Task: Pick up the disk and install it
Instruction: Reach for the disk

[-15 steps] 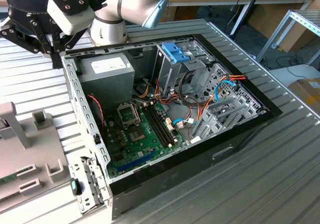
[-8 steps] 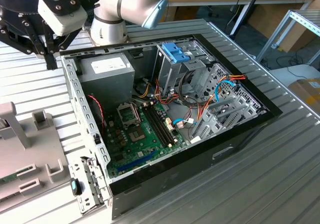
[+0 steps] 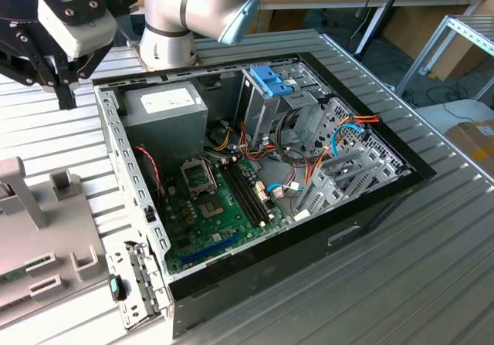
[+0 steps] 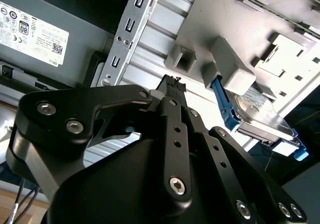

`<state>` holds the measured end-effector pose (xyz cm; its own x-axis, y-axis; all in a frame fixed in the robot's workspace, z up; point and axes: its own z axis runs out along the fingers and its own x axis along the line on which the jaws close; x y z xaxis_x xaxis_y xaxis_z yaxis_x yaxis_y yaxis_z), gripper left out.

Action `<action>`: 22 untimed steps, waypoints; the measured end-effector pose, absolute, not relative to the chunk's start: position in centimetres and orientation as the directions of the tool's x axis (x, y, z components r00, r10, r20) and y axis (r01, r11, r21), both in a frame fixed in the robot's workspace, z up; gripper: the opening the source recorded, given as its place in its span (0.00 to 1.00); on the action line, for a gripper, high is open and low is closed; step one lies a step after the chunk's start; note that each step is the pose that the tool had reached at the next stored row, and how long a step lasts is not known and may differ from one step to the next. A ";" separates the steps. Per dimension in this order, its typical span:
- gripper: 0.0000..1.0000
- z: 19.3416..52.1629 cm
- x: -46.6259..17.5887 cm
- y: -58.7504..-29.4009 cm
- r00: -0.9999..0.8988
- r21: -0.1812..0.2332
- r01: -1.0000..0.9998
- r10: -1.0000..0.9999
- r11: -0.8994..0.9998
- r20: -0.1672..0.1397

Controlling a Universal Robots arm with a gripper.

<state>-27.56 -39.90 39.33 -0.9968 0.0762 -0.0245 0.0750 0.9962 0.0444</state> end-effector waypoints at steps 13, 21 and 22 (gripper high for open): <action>0.11 39.3 -30.0 -39.9 -0.997 0.044 0.075 0.076 0.996 -0.024; 0.11 39.3 -31.6 -39.9 -0.997 0.044 0.075 0.076 0.996 -0.024; 0.11 39.3 -31.7 -39.9 -0.997 0.044 0.075 0.076 0.996 -0.024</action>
<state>-31.66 -39.89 39.33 -0.9968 0.0762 -0.0245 0.0751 0.9962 0.0443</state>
